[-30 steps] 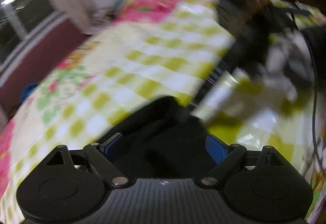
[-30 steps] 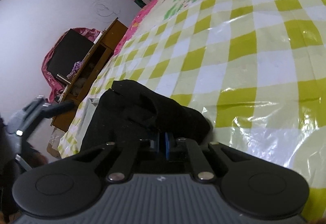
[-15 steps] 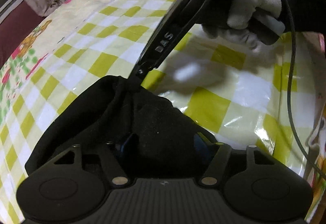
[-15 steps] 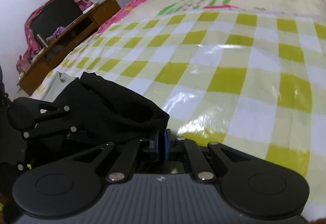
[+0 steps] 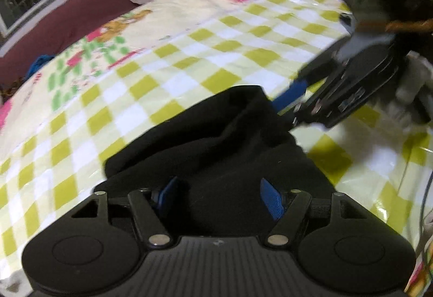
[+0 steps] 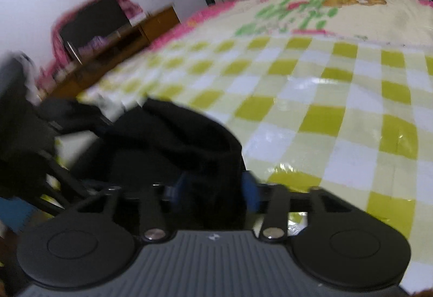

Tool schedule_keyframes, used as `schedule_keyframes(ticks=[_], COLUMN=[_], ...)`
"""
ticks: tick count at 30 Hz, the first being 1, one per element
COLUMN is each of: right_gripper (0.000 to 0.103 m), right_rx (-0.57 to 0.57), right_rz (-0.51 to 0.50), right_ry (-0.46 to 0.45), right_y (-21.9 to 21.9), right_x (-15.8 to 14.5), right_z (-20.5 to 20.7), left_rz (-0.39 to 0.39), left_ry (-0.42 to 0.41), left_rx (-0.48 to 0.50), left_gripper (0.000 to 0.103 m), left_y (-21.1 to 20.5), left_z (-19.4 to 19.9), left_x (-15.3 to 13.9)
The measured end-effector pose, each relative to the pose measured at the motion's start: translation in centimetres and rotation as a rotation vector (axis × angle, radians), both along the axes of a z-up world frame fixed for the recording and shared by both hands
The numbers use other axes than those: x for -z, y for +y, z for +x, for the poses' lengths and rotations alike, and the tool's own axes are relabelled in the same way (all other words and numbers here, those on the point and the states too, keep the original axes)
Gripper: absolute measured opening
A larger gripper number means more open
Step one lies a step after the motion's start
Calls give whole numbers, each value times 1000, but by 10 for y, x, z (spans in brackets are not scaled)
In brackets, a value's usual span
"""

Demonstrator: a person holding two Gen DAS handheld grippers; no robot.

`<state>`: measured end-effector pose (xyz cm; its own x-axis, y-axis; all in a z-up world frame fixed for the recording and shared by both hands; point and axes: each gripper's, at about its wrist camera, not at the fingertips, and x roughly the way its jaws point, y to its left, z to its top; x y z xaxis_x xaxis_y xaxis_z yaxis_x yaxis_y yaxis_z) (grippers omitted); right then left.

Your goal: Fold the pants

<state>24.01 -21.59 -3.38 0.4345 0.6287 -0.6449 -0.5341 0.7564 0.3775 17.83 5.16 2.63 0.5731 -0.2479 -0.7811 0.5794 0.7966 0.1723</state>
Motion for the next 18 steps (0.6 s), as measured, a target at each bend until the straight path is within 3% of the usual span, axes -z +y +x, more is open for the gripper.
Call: schedule_keyframes(ticks=[1, 2, 3, 6, 9, 10, 11, 13, 16, 18], right_gripper=[46, 26, 14, 12, 11, 15, 27, 33, 35, 36], right_rx=[24, 47, 82, 204, 261, 283, 293, 282, 190, 70], right_rz=[19, 27, 51, 218, 318, 342, 337, 244, 67, 49], right_ry=[10, 24, 58, 225, 369, 391, 387, 267, -30, -128], right_y=[1, 1, -5, -37, -50, -53, -54, -51, -30, -12], right_x=[6, 7, 9, 28, 55, 59, 57, 33, -15, -36], right_z=[4, 11, 20, 50, 58, 56, 54, 44, 16, 8], left_rz=[10, 16, 20, 54, 1, -23, -28, -34, -47, -72], left_ry=[-16, -25, -29, -44, -13, -16, -32, -74, -91, -75], left_rx=[-7, -10, -10, -32, -86, -103, -118, -127, -147, -174], left_gripper=[82, 82, 84, 92, 97, 97, 97, 97, 97, 97], left_y=[2, 5, 8, 17, 34, 38, 41, 47, 62, 72], left_z=[0, 1, 3, 14, 19, 18, 15, 6, -5, -7], left_x=[0, -1, 1, 21, 38, 36, 32, 19, 8, 11])
